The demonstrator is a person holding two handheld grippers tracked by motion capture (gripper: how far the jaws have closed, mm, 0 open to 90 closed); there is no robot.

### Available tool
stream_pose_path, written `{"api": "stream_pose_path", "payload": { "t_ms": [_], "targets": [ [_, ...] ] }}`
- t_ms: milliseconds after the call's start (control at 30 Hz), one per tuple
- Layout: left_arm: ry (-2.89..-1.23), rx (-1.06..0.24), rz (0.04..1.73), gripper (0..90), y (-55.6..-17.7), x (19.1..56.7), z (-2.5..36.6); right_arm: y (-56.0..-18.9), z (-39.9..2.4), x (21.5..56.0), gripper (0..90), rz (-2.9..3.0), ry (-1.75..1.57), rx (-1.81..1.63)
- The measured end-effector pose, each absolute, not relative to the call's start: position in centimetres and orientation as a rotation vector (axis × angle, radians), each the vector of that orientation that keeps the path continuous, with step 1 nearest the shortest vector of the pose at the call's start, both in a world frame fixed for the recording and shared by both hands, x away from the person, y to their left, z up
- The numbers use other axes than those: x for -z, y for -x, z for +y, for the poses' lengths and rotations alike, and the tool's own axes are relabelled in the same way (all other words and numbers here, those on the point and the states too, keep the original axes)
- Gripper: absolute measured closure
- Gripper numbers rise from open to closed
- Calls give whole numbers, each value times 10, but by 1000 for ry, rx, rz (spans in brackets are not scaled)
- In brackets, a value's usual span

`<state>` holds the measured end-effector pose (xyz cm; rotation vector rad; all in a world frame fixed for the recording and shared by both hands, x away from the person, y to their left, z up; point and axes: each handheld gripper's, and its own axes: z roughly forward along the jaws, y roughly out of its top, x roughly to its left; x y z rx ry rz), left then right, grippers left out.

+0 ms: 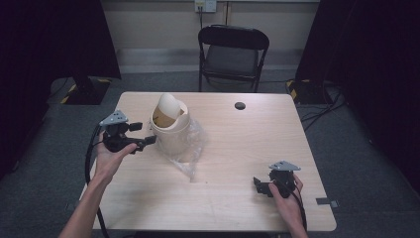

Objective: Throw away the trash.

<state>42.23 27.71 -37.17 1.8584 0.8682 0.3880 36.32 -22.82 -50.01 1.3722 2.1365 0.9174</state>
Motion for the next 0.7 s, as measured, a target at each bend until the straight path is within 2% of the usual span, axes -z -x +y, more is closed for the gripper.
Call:
{"api": "stream_pose_path", "payload": {
  "t_ms": [700],
  "targets": [
    [-1911, -339, 941, 159, -367, 426, 296, -363, -228, 500, 95, 2136, -1372, -917]
  ]
}}
